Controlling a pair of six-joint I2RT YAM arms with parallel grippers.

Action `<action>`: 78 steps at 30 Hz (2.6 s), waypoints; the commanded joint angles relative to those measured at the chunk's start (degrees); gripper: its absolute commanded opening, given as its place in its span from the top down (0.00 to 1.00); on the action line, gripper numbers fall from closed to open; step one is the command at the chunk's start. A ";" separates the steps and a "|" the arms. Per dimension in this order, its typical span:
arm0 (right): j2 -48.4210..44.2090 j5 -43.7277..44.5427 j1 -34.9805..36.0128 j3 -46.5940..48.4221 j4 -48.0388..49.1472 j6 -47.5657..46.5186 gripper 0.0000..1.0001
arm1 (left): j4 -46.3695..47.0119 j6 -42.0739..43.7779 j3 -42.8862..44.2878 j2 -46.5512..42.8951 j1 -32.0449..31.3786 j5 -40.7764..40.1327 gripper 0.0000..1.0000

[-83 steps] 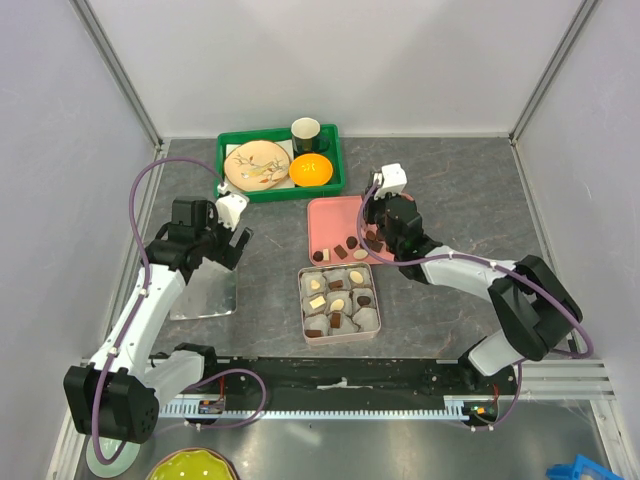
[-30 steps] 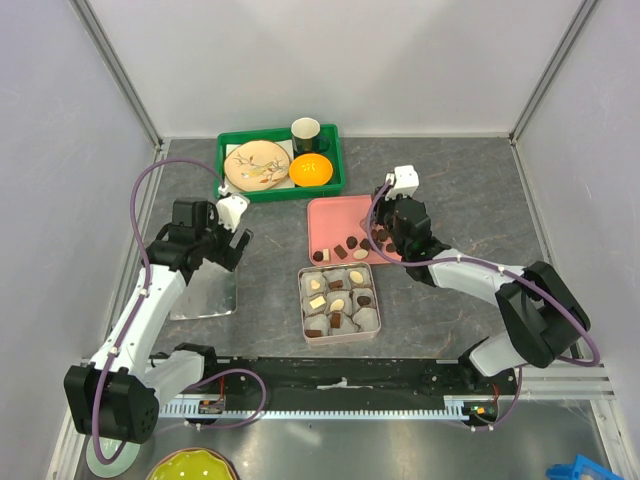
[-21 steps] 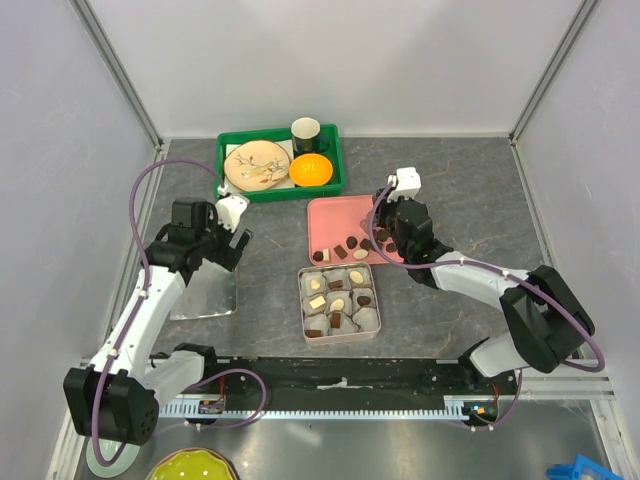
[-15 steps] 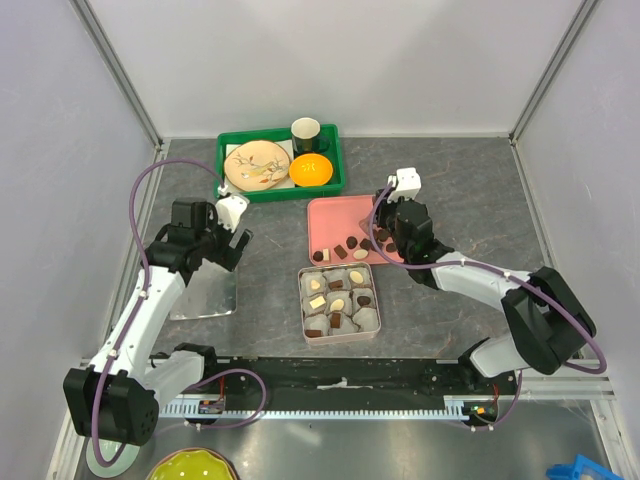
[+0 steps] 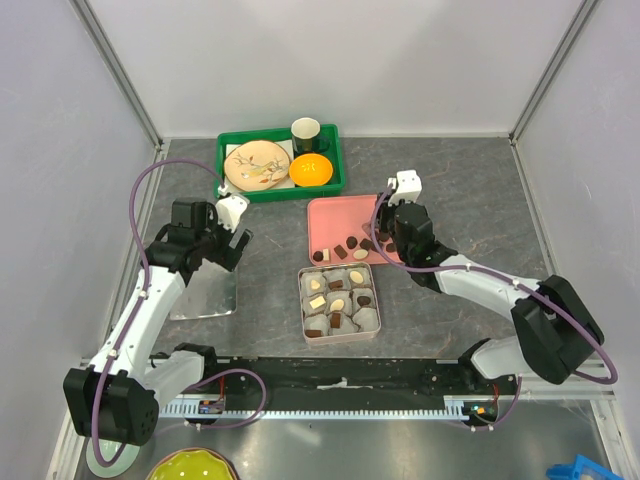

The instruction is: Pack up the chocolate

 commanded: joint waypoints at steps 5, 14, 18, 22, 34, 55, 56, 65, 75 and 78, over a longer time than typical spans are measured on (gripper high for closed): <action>-2.88 1.95 0.81 0.45 -4.65 0.29 0.55 | 0.86 1.73 0.62 -0.82 0.12 0.54 0.01; -2.18 1.51 0.81 0.97 -4.74 1.26 0.62 | 0.86 1.64 0.89 -0.91 0.12 0.63 0.01; -1.92 0.98 0.90 1.32 -2.90 1.88 0.75 | 0.86 1.64 0.45 -1.00 0.12 0.54 0.01; -3.84 0.28 1.16 2.82 -1.93 0.65 0.83 | 0.77 1.64 0.54 -0.91 0.12 0.54 0.01; -16.40 -0.87 6.52 5.28 -12.03 -1.20 0.86 | 0.86 1.20 0.45 -0.56 0.12 0.63 0.01; -40.76 -12.73 21.03 3.26 -42.88 14.70 0.84 | 0.24 0.06 -0.52 -1.26 0.12 -0.60 0.01; -41.11 -13.25 21.11 2.82 -43.84 14.97 0.84 | 0.24 -0.11 -0.78 -1.17 0.12 -0.60 0.01; -42.70 -16.42 21.11 -0.34 -45.43 16.55 0.80 | -0.46 -0.82 -0.96 -1.44 0.12 -0.69 0.01; -43.49 -13.53 21.11 -3.95 -43.86 15.23 0.67 | -1.08 -0.82 -0.52 -1.44 0.03 -0.86 0.01; -43.58 -13.08 21.11 -4.21 -43.33 14.88 0.63 | -1.43 -0.64 -0.08 -1.35 0.12 -0.87 0.01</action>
